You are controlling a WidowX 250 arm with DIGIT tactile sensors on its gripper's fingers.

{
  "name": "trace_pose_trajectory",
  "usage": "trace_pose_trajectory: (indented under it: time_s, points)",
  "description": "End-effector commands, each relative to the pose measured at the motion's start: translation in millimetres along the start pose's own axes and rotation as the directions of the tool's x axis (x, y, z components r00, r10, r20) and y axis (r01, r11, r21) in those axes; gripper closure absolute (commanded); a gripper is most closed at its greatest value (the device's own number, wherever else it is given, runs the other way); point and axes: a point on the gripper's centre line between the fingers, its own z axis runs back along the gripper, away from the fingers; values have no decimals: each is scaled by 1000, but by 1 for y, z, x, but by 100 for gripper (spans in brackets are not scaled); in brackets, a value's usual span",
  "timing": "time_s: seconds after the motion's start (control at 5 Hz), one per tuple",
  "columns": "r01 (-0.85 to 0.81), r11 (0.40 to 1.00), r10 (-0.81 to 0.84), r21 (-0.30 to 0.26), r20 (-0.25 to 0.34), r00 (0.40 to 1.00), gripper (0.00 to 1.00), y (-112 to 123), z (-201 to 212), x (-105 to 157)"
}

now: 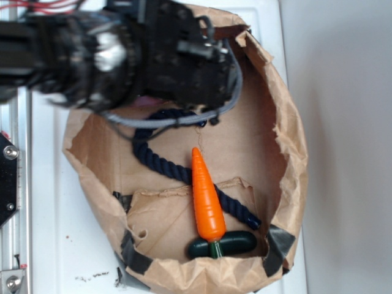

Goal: Grab the white paper.

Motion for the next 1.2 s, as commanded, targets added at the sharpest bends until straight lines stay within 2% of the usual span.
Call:
trace_pose_trajectory:
  time_s: [0.0, 0.2, 0.4, 0.6, 1.0]
  points:
    - [-88, 996, 89, -28, 39, 995, 0, -4, 1, 1]
    - [-57, 998, 59, -29, 57, 997, 0, -3, -5, -14]
    - [-55, 998, 57, -37, 37, 998, 100, 0, -4, -16]
    - [-20, 996, 22, -87, 21, 1000, 100, 5, 7, -7]
    - [55, 983, -68, -176, -70, 995, 100, 1, 41, 14]
